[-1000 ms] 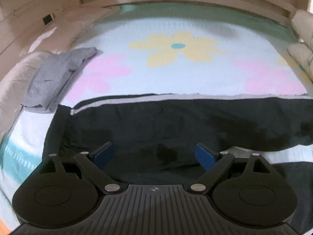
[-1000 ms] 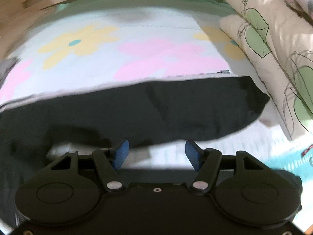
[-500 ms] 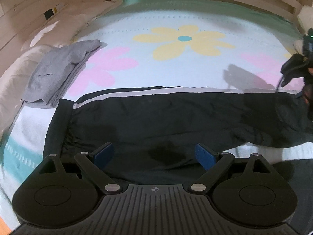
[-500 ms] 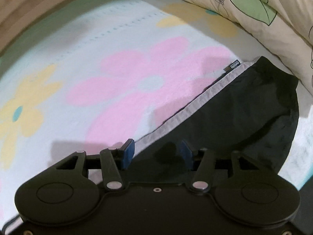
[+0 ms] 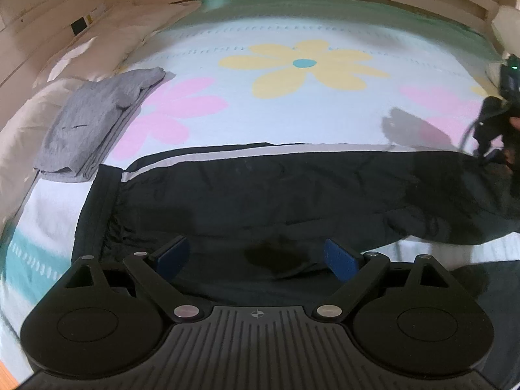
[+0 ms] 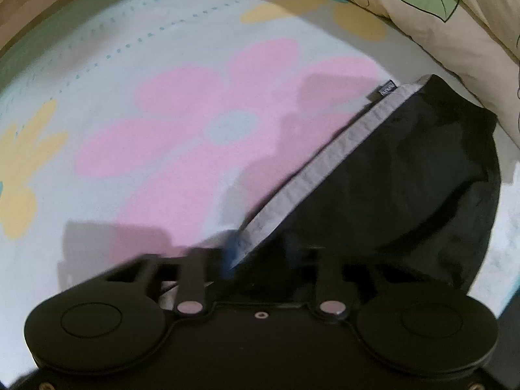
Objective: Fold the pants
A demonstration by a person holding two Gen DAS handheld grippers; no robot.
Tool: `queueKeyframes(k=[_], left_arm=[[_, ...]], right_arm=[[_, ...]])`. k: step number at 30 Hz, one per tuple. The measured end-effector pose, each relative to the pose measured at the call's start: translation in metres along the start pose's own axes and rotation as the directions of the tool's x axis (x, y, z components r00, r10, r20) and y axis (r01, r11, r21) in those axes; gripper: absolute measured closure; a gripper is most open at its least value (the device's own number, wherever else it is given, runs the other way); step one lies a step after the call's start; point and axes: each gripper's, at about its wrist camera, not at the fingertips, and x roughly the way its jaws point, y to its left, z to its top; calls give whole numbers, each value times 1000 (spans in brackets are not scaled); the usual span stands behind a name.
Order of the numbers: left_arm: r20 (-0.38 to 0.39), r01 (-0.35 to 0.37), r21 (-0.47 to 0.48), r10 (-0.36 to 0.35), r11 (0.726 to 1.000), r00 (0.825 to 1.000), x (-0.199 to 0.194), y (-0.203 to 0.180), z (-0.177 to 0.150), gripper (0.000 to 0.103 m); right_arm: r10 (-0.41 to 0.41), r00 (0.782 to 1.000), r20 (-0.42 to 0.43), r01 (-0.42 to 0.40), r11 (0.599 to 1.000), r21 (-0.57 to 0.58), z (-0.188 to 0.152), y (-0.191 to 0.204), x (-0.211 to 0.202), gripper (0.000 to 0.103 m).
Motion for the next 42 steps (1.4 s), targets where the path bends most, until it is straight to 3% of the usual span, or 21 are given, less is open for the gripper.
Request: queueKeyframes(k=[2,6,16,21,25,34,36,37,38,40,41,42], left_arm=[[6,-2,4,2,1000,1000,0,0,0,13],[3,2,-6,-2,1000,1000,2,3,0,13],[-40,151,-110,-156,982,987,17,15,34,13],[-89,184,-204,-205,962,975,52,22,62,13],[-118,162,-254,-197,953,973,80,27,76,13],[-170,133,-178,-164,975,972,121,15,89,13],[-185,137,-184,-172,973,968,126,13,87,20],[-196,146,-193,-184,970,963,129,13,86,31],[-209,163,-205,-206,965,956,133,14,84,57],[-225,218,-223,-268,950,937,139,18,82,98],[-225,225,-230,-277,947,934,138,19,80,98],[-202,217,-234,-266,948,943,132,21,78,98]], right_arm=[[32,999,-32,-33,999,-5,-2,-10,-5,92],[123,991,-53,-121,992,40,-15,-42,-31,93],[194,980,-45,-196,979,-60,-63,-99,-95,93],[211,976,-51,-215,974,-72,-76,-108,-96,93],[203,976,-73,-208,975,-76,-79,-109,-90,93],[189,976,-103,-198,976,-84,-76,-118,-66,92],[190,976,-110,-199,977,-78,-81,-119,-65,92],[190,976,-110,-199,977,-77,-82,-120,-63,92],[190,976,-110,-199,977,-77,-81,-121,-62,92],[188,976,-108,-197,977,-78,-82,-121,-60,92],[188,976,-106,-197,977,-80,-82,-121,-60,92],[190,976,-104,-199,977,-82,-83,-120,-61,92]])
